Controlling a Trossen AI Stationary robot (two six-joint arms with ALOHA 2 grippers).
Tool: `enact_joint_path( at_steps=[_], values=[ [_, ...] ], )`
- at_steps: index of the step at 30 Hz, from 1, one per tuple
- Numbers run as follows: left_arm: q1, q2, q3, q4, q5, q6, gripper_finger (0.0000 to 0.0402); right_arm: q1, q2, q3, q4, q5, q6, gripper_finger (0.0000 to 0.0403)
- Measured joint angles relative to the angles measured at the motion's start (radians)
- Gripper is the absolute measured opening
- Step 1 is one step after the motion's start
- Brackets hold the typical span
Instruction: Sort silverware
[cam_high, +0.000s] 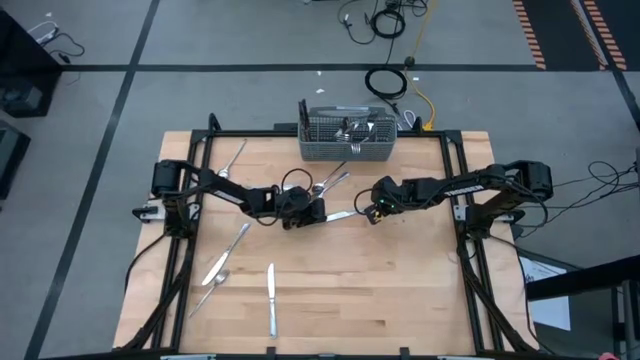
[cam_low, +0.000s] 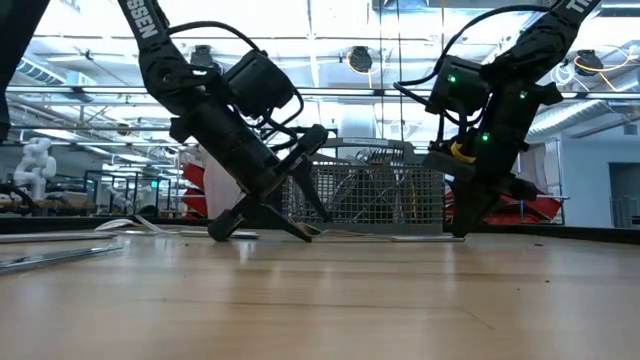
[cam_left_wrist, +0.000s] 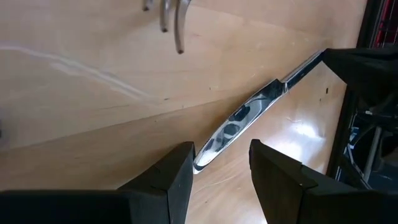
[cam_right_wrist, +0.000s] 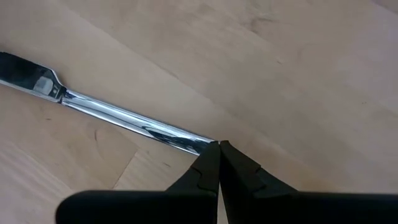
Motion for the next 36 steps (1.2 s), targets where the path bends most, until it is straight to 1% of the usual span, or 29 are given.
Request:
enact_joint_path(
  at_steps=[3,6,13,17,24,27,29,31,33,36],
  values=[
    [-0.003,0.001,0.001,0.005,0.009,0.008,0.0153,0.0,0.0,0.0,0.0,0.001,0.0,0.0],
    [-0.009,0.001,0.002,0.007,0.033,0.041,0.013,0.0,0.0,0.0,0.0,0.002,-0.001,0.0],
    [-0.016,0.001,0.001,0.018,0.021,0.071,0.0052,0.0,-0.001,0.0,-0.001,0.002,-0.006,0.0],
    [-0.018,0.005,0.0,0.089,0.018,0.109,0.001,0.0,-0.001,0.0,0.004,0.002,-0.01,0.0],
    [-0.017,0.007,0.001,0.151,0.01,0.119,0.0004,0.001,-0.001,0.0,0.034,-0.008,-0.023,0.0],
    [-0.016,0.007,0.002,0.138,0.038,0.133,0.0003,0.001,0.0,0.0,0.034,-0.007,-0.023,0.0],
    [-0.017,-0.01,0.003,0.089,0.033,0.164,0.0004,0.001,-0.001,0.0,0.034,-0.007,-0.026,0.0],
    [-0.013,-0.035,0.002,0.002,-0.01,0.186,0.0008,0.001,0.0,0.0,0.033,-0.007,-0.026,0.0],
    [0.011,-0.062,-0.001,-0.085,-0.033,0.261,0.001,0.001,0.0,0.0,0.035,-0.007,-0.026,0.0],
    [0.047,-0.105,-0.003,-0.179,0.017,0.389,0.0012,0.001,-0.002,0.004,0.044,-0.007,-0.03,0.0]
  ],
)
